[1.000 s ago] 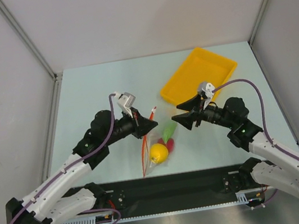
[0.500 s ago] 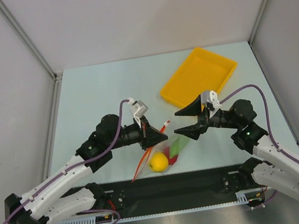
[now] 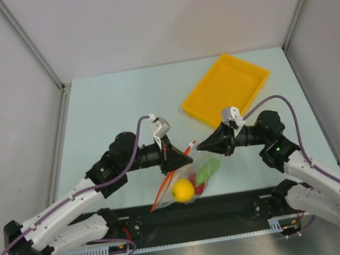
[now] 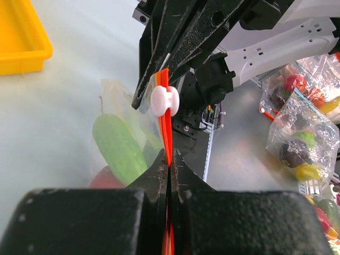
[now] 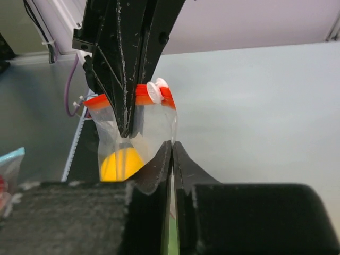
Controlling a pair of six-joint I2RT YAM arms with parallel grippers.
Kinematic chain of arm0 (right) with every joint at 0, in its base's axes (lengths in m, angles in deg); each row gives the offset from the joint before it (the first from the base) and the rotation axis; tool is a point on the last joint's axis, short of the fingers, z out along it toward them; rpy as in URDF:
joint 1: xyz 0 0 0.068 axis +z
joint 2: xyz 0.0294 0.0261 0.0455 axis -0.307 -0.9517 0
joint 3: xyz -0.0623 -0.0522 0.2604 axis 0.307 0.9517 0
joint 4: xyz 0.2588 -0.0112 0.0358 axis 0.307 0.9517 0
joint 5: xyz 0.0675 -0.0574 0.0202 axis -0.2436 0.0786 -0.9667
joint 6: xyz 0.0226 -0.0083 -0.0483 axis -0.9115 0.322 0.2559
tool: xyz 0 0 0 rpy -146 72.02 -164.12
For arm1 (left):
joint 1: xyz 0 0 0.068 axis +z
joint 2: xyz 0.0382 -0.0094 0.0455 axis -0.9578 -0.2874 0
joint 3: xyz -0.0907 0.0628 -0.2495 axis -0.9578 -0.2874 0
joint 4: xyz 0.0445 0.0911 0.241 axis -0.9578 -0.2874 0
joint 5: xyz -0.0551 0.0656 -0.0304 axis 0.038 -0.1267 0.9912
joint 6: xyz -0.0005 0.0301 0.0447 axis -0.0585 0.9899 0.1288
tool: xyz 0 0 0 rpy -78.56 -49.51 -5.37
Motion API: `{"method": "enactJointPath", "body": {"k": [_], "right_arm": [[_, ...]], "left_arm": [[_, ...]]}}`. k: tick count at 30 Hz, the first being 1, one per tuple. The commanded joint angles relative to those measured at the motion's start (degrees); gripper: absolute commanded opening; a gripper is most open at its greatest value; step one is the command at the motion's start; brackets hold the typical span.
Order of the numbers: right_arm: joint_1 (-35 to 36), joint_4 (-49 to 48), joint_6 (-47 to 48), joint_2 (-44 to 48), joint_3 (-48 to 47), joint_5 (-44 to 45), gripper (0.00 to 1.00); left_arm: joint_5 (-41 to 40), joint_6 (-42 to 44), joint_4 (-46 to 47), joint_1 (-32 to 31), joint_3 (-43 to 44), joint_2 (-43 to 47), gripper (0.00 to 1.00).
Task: Place the food in the zip-top bag and seal the zipper
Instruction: Zip the zipper food storage bag at the center of the board.
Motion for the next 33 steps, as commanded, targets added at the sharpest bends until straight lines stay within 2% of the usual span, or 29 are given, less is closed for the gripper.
{"method": "enactJointPath", "body": {"k": [1,2,4,5,8,11,16,20,23,30,33], "right_arm": [[-0.2,-1.7,-0.3,0.0,-2.9,-4.8,0.0],[-0.2,-1.9,-0.7,0.3,-3.0,-5.0,0.0],[0.2,-3.7,-1.8,0.5,-2.2,-4.6,0.0],[0.3,-4.0,-1.9,0.7,-2.1,-4.0,0.0],[0.9,-3.6,-2.0,0.6,-2.3,-3.5,0.0],[1.7,-3.1,-1.9,-0.2,-2.8,-3.2,0.0],[3.9,-0.1,-0.6,-1.6,-4.3,-1.2,0.0],[5.6,1.4,0.9,-2.2,-5.0,-1.1,0.0],[6.0,1.7,1.2,-2.2,-5.2,-1.4,0.0],[6.3,2.1,1.1,-1.7,-5.5,-0.8,0.0],[6.2,2.4,0.9,-1.6,-5.5,-0.6,0.0]], "left_arm": [[-0.5,1.7,1.6,-0.4,2.6,1.2,0.04],[-1.6,2.0,1.1,-0.4,2.7,1.4,0.15],[-4.7,2.4,0.5,-0.4,2.7,2.8,0.25],[-5.5,2.5,0.5,-0.4,2.2,3.4,0.35],[-8.9,3.0,1.1,-0.4,1.3,6.9,0.51],[-11.7,3.8,3.0,-0.5,-0.5,10.3,0.58],[-12.5,5.2,7.1,-0.9,-2.9,12.5,0.59],[-12.2,6.0,7.7,-1.4,-2.9,10.7,0.68],[-12.4,6.3,7.7,-1.5,-2.7,9.9,0.69],[-11.6,6.7,7.6,-1.6,-2.2,8.3,0.66],[-11.7,6.8,7.7,-1.6,-2.3,8.2,0.58]]}}
